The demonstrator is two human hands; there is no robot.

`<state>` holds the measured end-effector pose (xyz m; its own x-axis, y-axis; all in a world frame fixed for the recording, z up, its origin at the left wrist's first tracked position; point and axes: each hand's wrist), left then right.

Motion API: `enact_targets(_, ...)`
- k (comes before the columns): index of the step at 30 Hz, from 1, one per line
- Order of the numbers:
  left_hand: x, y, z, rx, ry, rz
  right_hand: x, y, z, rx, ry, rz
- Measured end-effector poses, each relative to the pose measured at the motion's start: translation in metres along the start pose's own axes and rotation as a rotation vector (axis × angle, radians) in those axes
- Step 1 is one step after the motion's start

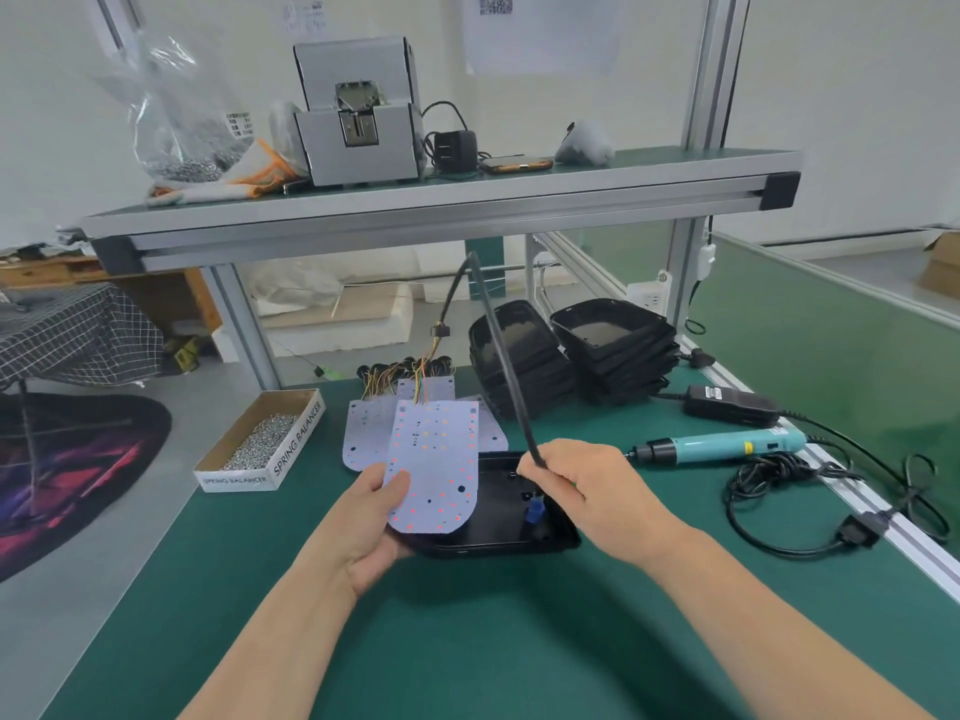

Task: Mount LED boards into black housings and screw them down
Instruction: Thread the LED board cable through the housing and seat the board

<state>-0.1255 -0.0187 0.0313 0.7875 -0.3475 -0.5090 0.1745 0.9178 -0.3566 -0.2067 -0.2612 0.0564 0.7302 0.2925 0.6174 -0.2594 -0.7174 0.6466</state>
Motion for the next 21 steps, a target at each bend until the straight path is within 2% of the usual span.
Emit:
enact_targets(4,-0.003,-0.007,-0.001,-0.003,-0.055,0.038,0.008,-0.001,0.004,-0.036,-0.022,0.028)
enact_targets(7,-0.006,-0.007,0.002,-0.057,-0.105,0.085,0.014,0.004,0.012,0.035,-0.277,0.108)
enact_targets(9,-0.009,-0.007,0.003,-0.112,-0.117,0.1,0.017,0.008,0.011,0.136,-0.371,0.09)
enact_targets(12,-0.014,-0.01,0.001,-0.119,-0.132,0.087,0.018,0.012,0.009,0.071,-0.352,-0.014)
enact_targets(14,-0.018,-0.014,-0.002,-0.125,-0.158,0.079,0.019,0.008,0.009,-0.084,-0.277,-0.07)
enact_targets(16,-0.021,-0.017,-0.002,-0.131,-0.194,0.053,0.02,0.002,0.009,-0.195,-0.183,-0.041)
enact_targets(17,-0.023,-0.018,-0.001,-0.139,-0.21,0.038,0.018,0.0,0.01,-0.14,-0.184,0.005)
enact_targets(18,-0.025,-0.018,0.0,-0.155,-0.223,0.022,0.018,0.001,0.011,0.02,-0.228,0.053)
enact_targets(21,-0.028,-0.015,0.004,-0.262,-0.222,-0.037,0.02,0.004,0.01,0.804,-0.472,0.154)
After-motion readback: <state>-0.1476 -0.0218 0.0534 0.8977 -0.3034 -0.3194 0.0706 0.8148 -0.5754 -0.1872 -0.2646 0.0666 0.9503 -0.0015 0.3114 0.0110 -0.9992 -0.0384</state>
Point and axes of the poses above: each hand's wrist, its own x-axis towards the middle knuckle, its own y-axis out of the back of the hand, z = x × y, and after that the axes turned 14 degrees about y, right-handed
